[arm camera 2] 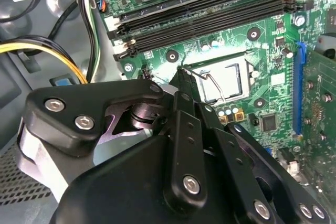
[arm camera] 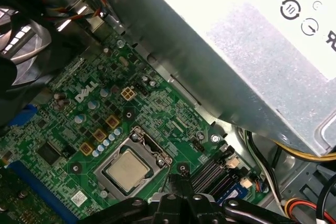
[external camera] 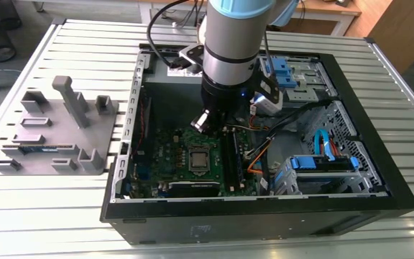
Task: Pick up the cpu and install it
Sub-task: 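Install the first cpu locking lever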
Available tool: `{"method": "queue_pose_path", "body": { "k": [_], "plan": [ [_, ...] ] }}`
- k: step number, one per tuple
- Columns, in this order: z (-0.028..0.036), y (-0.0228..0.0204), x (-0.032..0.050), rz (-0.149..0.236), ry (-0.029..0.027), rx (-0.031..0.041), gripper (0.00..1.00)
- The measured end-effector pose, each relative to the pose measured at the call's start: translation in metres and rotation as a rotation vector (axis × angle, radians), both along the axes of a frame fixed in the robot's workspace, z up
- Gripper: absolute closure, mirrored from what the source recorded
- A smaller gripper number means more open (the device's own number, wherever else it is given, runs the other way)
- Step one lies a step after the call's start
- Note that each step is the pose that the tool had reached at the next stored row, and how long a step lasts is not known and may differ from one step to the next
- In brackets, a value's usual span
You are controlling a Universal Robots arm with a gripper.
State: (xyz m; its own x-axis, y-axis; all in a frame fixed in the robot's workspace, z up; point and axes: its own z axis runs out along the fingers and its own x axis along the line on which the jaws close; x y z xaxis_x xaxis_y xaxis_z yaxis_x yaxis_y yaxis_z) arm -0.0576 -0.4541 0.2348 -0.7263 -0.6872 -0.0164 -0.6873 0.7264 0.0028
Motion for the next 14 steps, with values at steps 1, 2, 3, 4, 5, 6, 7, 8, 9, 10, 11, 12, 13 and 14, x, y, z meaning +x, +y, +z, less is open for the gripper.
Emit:
{"method": "queue_pose_path", "body": {
  "k": [1,2,3,4,5,6,7,8,9,10,11,12,13,14],
  "plan": [
    [-0.0003,0.0,0.0,-0.011,0.0,0.0,0.89],
    [-0.0006,0.0,0.0,-0.024,0.0,0.0,0.89],
    [-0.0009,0.0,0.0,-0.036,-0.0001,0.0001,0.89],
    [-0.0012,0.0,0.0,-0.048,0.0,0.0001,0.89],
    [-0.0015,0.0,0.0,-0.059,0.0,0.0,0.89],
    [-0.0016,0.0,-0.0001,-0.066,0.0,-0.0001,0.89],
    [-0.0019,0.0,-0.0002,-0.071,-0.0001,0.0,0.89],
    [-0.0022,0.0,-0.0008,-0.073,-0.0003,0.0001,0.89],
    [-0.0025,0.0,-0.0016,-0.074,-0.0008,0.0002,0.89],
    [-0.0028,0.0,-0.0028,-0.075,-0.0013,0.0001,0.89],
    [-0.0032,0.0,-0.004,-0.077,-0.0018,0.0,0.89],
    [-0.0036,0.0001,-0.005,-0.078,-0.0021,-0.0005,0.89],
    [-0.0041,0.0001,-0.006,-0.081,-0.0025,-0.0014,0.89],
    [-0.0044,0.0001,-0.0066,-0.083,-0.0028,-0.0031,0.89]
  ]
}}
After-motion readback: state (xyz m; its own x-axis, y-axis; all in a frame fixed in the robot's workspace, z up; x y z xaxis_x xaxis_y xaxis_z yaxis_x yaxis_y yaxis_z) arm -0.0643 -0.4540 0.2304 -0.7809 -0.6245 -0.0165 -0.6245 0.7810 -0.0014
